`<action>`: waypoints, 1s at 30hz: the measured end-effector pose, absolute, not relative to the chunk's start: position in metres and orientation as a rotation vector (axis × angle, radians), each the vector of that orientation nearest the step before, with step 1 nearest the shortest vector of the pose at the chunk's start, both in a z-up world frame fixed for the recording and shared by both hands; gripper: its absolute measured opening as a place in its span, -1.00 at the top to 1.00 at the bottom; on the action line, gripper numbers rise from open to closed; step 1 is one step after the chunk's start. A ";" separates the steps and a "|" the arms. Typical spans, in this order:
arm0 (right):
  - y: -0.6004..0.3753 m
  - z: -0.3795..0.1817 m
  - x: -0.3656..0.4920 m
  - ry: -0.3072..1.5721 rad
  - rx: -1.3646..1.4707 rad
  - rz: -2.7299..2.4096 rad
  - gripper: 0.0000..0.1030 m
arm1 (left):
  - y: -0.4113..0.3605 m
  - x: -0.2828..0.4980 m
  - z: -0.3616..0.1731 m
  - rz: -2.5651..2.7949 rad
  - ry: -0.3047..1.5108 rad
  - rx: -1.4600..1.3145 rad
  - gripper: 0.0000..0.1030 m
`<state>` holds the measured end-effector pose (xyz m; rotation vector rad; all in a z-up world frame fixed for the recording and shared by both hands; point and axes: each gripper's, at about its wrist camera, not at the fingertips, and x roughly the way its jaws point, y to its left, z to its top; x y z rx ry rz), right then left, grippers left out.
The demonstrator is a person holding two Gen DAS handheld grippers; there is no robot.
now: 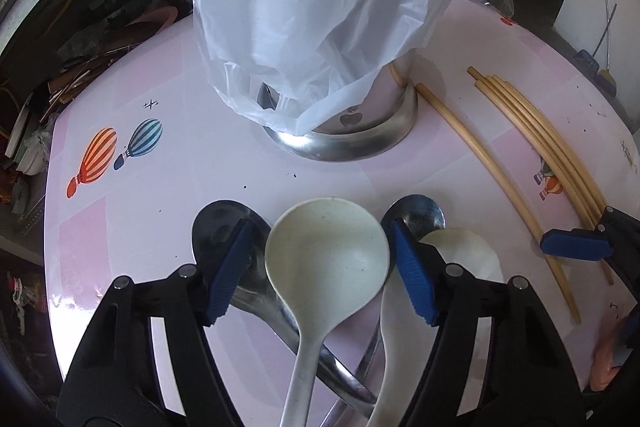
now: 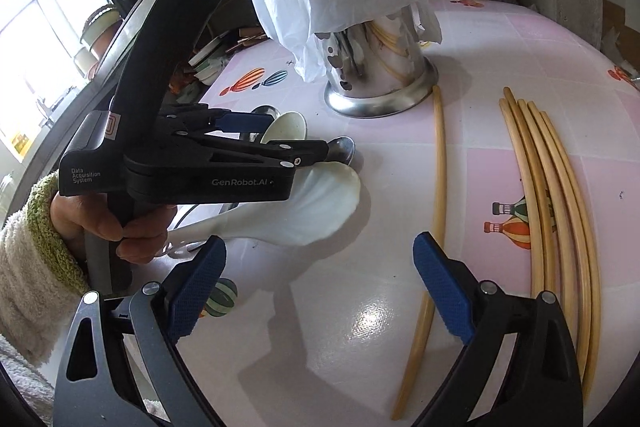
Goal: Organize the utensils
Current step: 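Lift the cream ladle off the table with the left tool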
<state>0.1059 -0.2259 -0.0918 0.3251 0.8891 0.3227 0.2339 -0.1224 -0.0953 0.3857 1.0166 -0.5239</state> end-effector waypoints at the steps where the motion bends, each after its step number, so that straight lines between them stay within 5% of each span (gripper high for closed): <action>1: -0.226 -0.092 0.106 0.889 0.325 0.323 -0.80 | -0.122 0.233 -0.095 -0.522 1.021 0.379 -0.24; 10: -0.232 -0.091 0.107 0.889 0.337 0.311 -0.80 | -0.121 0.231 -0.095 -0.501 1.061 0.326 -0.08; 30: -0.244 -0.076 0.100 0.894 0.440 0.372 -0.70 | -0.077 0.214 -0.060 -0.414 0.941 0.132 -0.07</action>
